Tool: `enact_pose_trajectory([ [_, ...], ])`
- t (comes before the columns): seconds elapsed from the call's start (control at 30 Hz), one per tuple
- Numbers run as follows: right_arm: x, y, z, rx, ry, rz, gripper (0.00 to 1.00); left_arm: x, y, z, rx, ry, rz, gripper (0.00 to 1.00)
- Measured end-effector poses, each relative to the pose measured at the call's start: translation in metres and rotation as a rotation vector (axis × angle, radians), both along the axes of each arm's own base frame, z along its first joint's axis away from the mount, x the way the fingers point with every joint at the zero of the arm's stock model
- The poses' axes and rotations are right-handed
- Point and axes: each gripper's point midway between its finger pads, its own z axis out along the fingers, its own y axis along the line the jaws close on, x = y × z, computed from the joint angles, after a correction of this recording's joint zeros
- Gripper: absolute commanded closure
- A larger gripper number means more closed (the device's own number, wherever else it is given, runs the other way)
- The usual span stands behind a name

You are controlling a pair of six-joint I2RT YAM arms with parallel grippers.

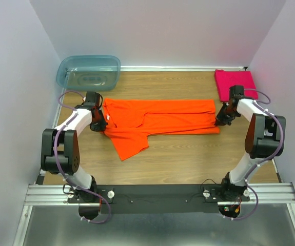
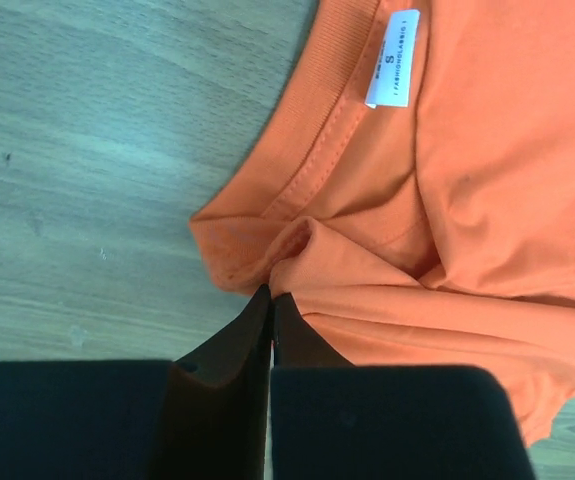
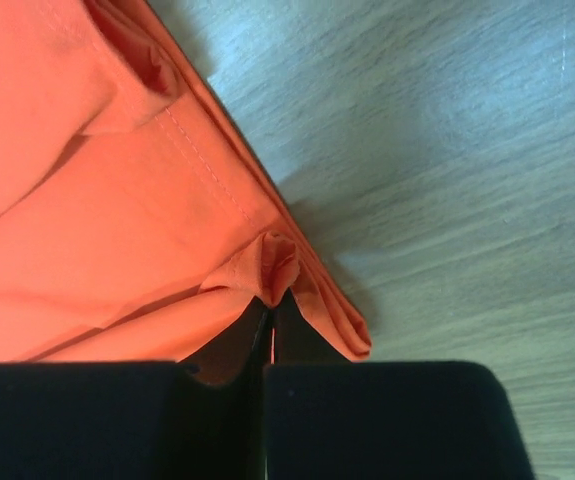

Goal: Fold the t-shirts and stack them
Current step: Fold the tshirt

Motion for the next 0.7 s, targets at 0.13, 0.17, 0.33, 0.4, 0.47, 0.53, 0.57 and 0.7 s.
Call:
enact_pose_trajectory([
  [0.13,0.004,-0.001,-0.001,-0.002,-0.011,-0.005,0.78,0.003,0.0,-0.001,0.0,-0.003,0.001,0.7],
  [0.17,0.005,-0.001,-0.001,-0.003,-0.014,-0.007,0.73,0.007,0.001,0.002,-0.001,-0.015,0.004,0.67],
  [0.33,0.009,0.0,0.003,-0.009,-0.039,-0.003,0.33,0.028,0.001,0.02,-0.005,-0.085,0.008,0.42],
  [0.4,0.011,0.003,0.011,-0.012,-0.063,0.011,0.26,0.03,0.0,0.025,-0.007,-0.104,0.01,0.27],
  [0.47,0.014,0.011,0.025,-0.016,-0.106,0.039,0.19,0.03,0.0,0.035,-0.013,-0.134,0.013,0.18],
  [0.53,0.017,0.024,0.043,-0.015,-0.159,0.076,0.17,0.028,-0.001,0.044,-0.02,-0.169,0.009,0.14],
  [0.57,0.018,0.037,0.056,-0.016,-0.199,0.117,0.17,0.023,-0.002,0.051,-0.027,-0.195,0.015,0.14],
  [0.7,0.015,0.098,0.094,0.041,-0.325,0.271,0.18,-0.005,-0.007,0.067,-0.055,-0.263,0.016,0.15],
])
